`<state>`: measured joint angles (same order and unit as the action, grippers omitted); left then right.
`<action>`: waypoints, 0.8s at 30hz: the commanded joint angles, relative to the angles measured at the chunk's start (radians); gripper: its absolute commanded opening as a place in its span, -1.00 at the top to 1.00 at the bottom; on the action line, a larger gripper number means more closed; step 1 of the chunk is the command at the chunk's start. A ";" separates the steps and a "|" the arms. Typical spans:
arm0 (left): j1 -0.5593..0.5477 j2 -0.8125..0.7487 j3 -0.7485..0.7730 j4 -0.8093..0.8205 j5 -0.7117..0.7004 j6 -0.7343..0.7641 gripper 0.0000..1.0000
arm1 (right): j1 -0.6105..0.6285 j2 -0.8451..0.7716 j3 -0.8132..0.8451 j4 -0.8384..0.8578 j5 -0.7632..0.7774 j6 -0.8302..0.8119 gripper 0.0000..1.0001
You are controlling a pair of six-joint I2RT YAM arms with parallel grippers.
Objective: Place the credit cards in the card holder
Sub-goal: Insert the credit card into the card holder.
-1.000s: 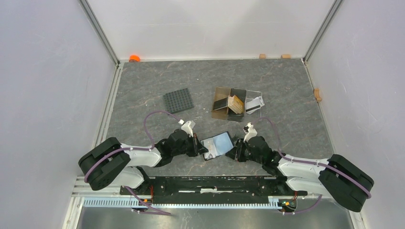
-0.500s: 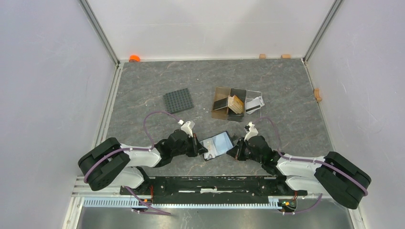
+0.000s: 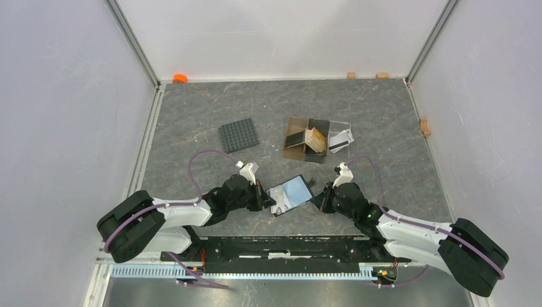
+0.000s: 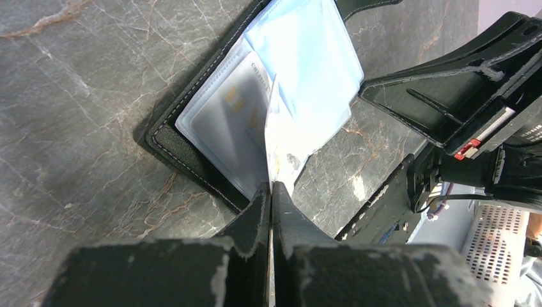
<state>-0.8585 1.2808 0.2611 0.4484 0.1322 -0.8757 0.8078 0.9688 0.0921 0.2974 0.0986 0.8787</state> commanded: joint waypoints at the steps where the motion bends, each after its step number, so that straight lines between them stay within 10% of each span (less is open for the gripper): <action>1: 0.010 -0.035 -0.019 -0.076 -0.039 0.054 0.96 | -0.004 -0.003 0.032 0.038 -0.044 -0.055 1.00; 8: 0.013 -0.049 -0.023 -0.103 -0.070 0.044 0.96 | -0.004 0.047 -0.024 0.231 -0.176 -0.017 0.29; 24: 0.013 -0.050 -0.035 -0.116 -0.075 0.039 0.95 | -0.004 0.172 -0.013 0.282 -0.171 0.014 0.28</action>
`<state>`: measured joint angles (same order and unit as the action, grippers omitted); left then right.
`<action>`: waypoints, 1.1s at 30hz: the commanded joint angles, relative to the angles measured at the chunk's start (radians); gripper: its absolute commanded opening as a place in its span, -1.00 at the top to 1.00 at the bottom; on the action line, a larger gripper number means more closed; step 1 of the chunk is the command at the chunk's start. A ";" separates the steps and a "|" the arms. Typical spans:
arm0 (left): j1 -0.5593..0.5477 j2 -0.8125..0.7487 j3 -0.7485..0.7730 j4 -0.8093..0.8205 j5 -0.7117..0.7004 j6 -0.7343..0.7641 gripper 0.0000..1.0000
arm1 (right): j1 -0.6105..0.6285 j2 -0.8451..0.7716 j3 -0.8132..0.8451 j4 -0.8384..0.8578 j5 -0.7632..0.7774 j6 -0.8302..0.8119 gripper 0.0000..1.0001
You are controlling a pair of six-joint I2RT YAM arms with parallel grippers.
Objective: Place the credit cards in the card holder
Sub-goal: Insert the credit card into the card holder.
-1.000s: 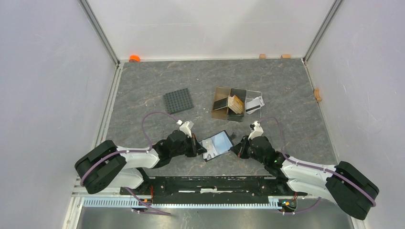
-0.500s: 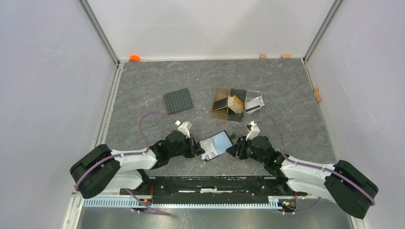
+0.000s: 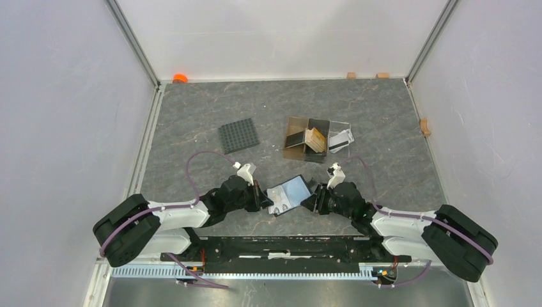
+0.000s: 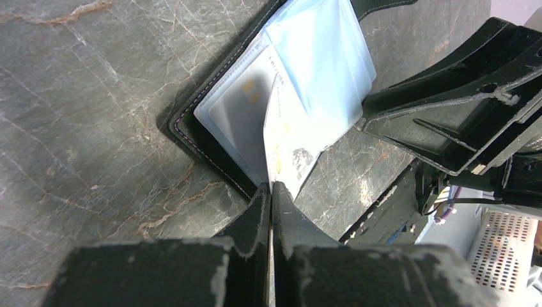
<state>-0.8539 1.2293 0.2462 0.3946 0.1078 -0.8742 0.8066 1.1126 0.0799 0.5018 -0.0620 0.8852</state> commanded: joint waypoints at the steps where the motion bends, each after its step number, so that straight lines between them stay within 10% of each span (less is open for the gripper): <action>1: 0.009 0.002 -0.021 -0.062 -0.051 0.038 0.96 | -0.003 0.037 0.001 0.094 -0.019 0.009 0.28; 29: 0.012 0.009 -0.025 -0.062 -0.049 0.037 0.96 | -0.001 0.115 0.065 0.153 -0.045 -0.006 0.53; 33: 0.012 0.012 -0.028 -0.062 -0.051 0.035 0.96 | -0.001 0.154 0.097 0.138 -0.029 -0.048 0.88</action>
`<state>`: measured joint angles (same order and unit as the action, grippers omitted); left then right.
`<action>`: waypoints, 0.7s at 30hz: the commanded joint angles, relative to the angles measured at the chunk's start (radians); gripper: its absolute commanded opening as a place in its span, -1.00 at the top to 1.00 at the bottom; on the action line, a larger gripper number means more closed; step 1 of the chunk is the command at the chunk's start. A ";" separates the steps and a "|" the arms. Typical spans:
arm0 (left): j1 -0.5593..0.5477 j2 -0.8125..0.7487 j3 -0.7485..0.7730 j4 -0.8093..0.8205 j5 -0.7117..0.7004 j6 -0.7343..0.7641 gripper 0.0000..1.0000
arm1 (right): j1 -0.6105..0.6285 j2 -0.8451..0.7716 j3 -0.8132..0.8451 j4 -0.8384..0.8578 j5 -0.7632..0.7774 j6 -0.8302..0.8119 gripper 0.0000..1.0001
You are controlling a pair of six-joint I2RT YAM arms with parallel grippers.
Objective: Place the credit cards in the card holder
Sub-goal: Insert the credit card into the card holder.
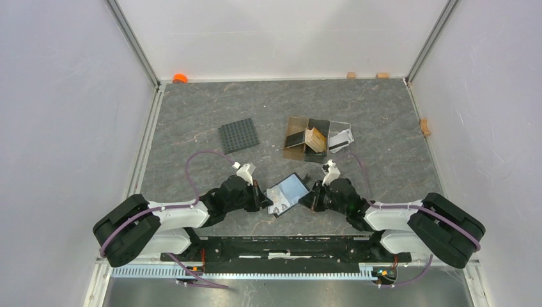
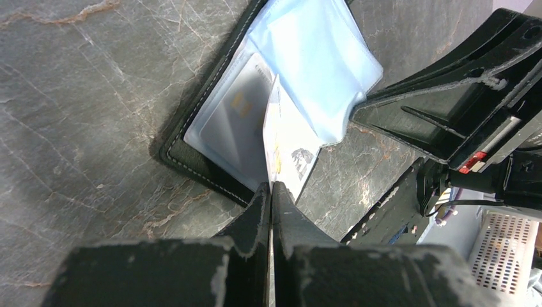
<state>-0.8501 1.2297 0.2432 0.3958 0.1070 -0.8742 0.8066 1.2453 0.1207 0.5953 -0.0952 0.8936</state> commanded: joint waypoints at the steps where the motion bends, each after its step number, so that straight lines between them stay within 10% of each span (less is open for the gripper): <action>1: 0.008 0.010 -0.026 -0.063 -0.049 0.034 0.96 | -0.001 0.021 0.059 0.034 0.014 -0.067 0.95; 21: 0.013 -0.195 0.054 -0.190 -0.020 0.009 0.96 | -0.001 -0.152 0.119 -0.216 0.132 -0.226 1.00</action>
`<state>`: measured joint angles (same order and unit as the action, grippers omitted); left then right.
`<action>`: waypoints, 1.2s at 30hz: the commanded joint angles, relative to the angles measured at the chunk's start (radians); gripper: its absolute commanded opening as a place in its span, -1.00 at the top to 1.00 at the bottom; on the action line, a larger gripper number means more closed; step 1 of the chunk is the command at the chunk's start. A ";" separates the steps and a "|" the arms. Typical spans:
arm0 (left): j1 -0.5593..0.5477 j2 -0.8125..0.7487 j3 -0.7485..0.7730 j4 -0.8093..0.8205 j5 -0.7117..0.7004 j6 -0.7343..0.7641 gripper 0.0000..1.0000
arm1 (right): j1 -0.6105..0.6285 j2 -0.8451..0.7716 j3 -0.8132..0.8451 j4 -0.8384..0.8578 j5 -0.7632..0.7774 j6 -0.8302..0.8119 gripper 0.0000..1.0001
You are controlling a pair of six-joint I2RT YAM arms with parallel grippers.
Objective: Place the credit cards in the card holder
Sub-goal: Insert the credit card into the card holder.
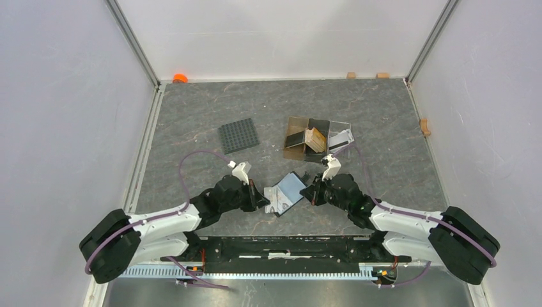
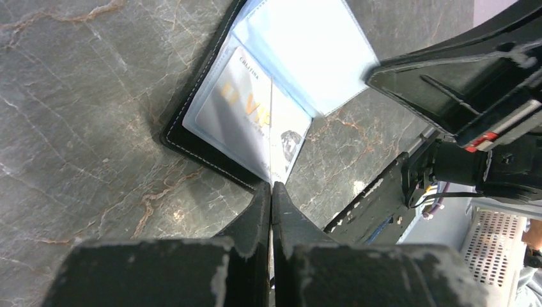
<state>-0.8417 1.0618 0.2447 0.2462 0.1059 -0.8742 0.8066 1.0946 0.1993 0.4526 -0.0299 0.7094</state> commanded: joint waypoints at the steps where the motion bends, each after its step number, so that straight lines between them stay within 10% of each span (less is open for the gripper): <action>1: 0.004 -0.017 0.058 -0.033 -0.023 -0.002 0.96 | -0.001 0.001 0.043 -0.096 0.088 -0.040 1.00; 11: -0.004 0.272 0.087 0.289 0.103 -0.192 0.96 | -0.001 0.035 0.044 -0.232 0.242 0.014 1.00; 30: -0.026 0.355 0.163 0.291 0.089 -0.233 0.96 | -0.001 0.172 0.309 -0.393 0.291 -0.342 1.00; 36: -0.025 0.326 0.134 0.286 0.072 -0.239 0.96 | -0.027 0.171 0.371 -0.418 0.259 -0.403 0.17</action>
<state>-0.8619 1.4082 0.3824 0.4961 0.2001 -1.0779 0.8001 1.2747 0.4965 0.0425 0.2356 0.3763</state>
